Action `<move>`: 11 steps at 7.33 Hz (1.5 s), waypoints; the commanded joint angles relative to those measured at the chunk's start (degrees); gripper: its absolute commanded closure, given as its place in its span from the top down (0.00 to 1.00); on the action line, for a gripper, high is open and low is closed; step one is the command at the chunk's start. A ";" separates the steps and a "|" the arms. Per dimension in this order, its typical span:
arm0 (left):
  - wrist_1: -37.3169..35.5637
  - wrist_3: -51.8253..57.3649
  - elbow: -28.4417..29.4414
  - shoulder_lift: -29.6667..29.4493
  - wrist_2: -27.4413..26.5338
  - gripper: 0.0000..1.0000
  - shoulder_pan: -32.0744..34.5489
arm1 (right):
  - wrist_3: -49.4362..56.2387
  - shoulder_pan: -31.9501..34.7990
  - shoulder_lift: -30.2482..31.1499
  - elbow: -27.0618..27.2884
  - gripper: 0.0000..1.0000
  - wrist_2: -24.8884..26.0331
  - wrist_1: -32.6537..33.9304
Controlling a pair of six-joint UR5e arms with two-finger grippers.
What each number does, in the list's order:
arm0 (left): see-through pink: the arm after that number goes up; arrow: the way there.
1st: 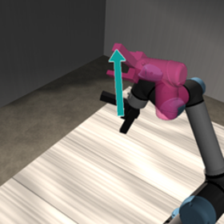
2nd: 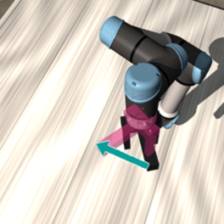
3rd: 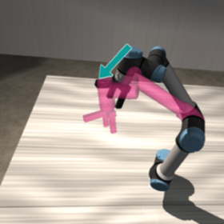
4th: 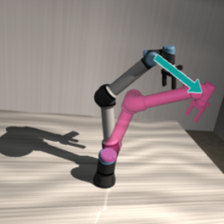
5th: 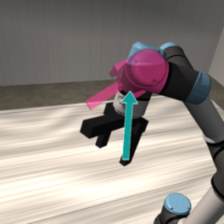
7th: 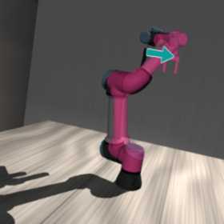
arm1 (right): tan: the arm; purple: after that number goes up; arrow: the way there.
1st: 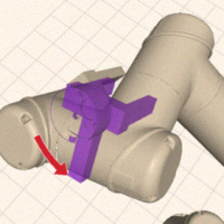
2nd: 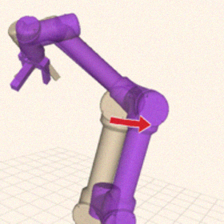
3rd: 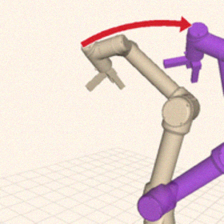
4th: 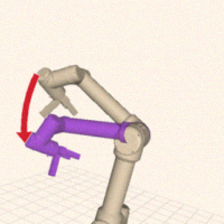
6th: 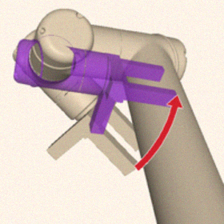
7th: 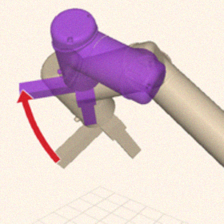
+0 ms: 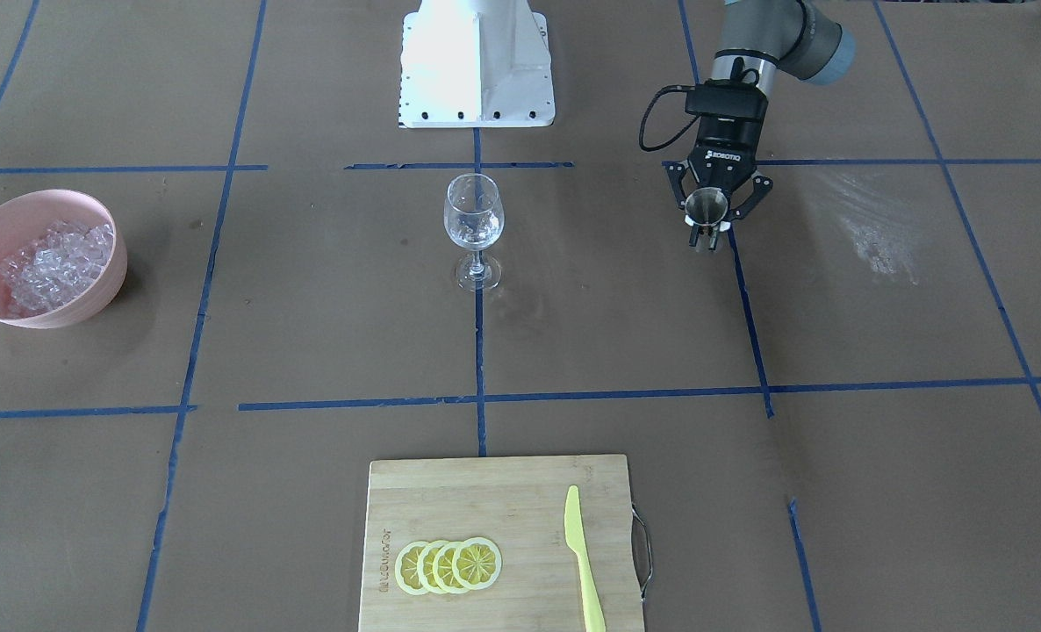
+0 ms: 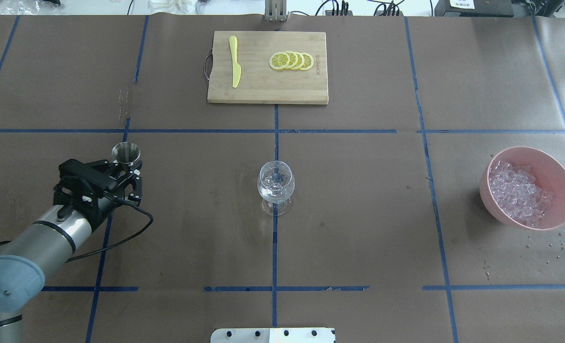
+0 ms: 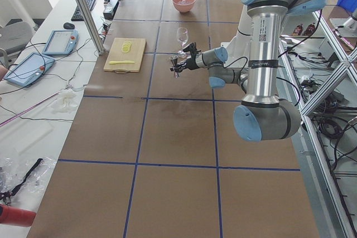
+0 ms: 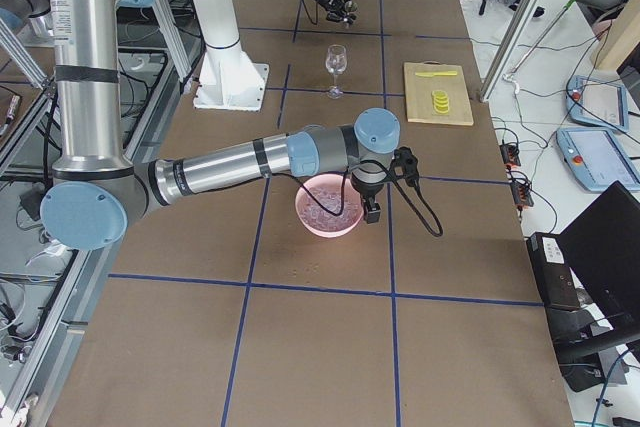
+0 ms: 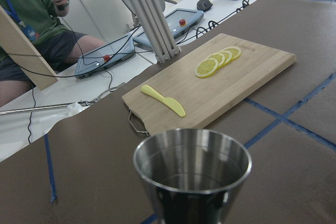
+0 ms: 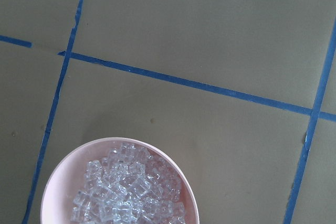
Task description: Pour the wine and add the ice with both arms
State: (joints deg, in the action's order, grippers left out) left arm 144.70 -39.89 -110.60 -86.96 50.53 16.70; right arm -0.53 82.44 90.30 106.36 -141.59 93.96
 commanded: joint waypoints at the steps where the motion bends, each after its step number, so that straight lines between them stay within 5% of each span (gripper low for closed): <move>1: 6.46 -5.98 5.45 6.70 -4.62 0.00 -0.09 | 0.00 0.00 -0.04 0.08 1.00 0.00 0.00; 5: 27.45 -14.94 18.64 8.56 -9.73 0.00 -0.44 | 0.00 0.00 0.05 0.25 1.00 0.00 0.00; 11: 27.66 -24.00 22.27 9.79 -19.24 0.00 -4.74 | 0.00 0.00 0.05 0.78 1.00 0.00 0.00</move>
State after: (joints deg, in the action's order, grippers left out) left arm 172.34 -62.73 -88.74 -77.20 33.01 13.13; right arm -0.53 82.44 90.35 107.09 -141.59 93.95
